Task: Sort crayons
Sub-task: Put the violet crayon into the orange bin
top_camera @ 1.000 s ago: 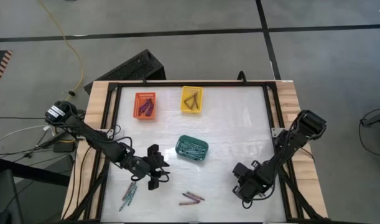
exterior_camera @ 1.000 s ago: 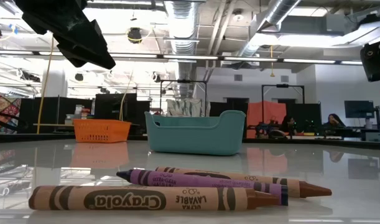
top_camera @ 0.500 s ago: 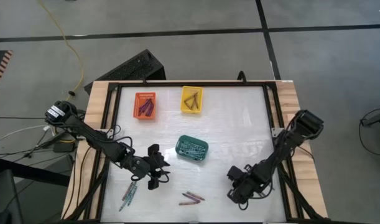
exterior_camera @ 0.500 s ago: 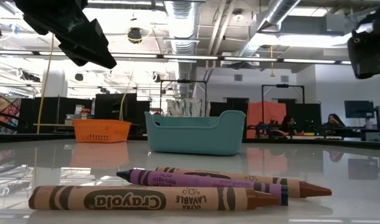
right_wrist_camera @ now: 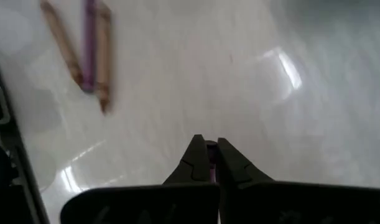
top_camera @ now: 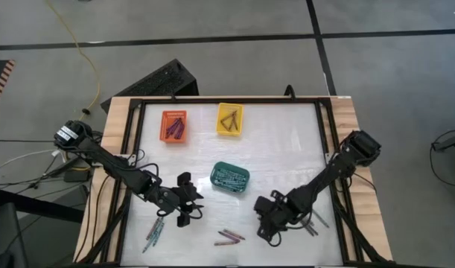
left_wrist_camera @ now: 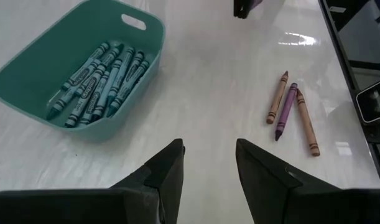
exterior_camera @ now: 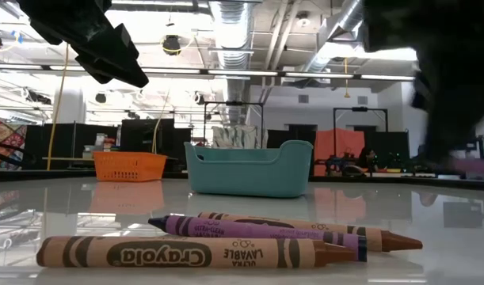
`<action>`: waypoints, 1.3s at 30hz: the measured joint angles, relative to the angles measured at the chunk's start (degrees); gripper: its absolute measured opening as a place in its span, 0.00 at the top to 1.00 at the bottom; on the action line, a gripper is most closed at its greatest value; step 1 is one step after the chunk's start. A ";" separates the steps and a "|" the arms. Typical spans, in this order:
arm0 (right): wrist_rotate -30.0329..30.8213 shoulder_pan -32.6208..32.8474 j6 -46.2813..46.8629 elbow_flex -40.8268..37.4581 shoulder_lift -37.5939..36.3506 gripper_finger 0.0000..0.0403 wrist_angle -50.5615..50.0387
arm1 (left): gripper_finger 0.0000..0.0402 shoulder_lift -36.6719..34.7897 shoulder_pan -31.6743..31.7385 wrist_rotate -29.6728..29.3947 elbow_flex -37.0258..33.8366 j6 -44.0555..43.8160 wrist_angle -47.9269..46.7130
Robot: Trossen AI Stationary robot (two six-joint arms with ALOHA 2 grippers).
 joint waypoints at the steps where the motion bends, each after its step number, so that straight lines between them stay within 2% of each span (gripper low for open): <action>1: 0.02 -0.73 -2.09 1.01 -0.02 1.00 -0.31 | 0.66 0.00 0.00 0.02 0.00 -0.02 -0.02; 6: 1.23 -4.25 -12.42 5.75 -0.02 1.00 -1.35 | 0.66 -0.02 0.00 -0.22 0.00 0.02 -0.88; 11: 2.50 -8.19 -22.91 10.49 -0.13 1.00 -1.47 | 0.66 -0.02 0.00 -4.70 0.00 1.86 -2.65; 21: 3.65 -17.22 -42.85 19.39 -0.13 1.00 -1.61 | 0.66 -0.19 1.16 -21.58 0.00 10.99 -4.78; 28: 3.38 -24.90 -54.83 25.80 -0.15 1.00 -3.17 | 0.66 -1.01 10.91 -11.90 0.04 20.70 -2.92; 33: 1.19 -30.72 -61.47 29.92 -0.20 1.00 -4.32 | 0.66 -2.58 20.27 -5.42 0.02 28.01 -3.06; 39: -4.23 -37.33 -67.11 32.29 -0.22 1.00 -3.02 | 0.66 -6.71 32.11 4.68 0.02 32.99 -1.93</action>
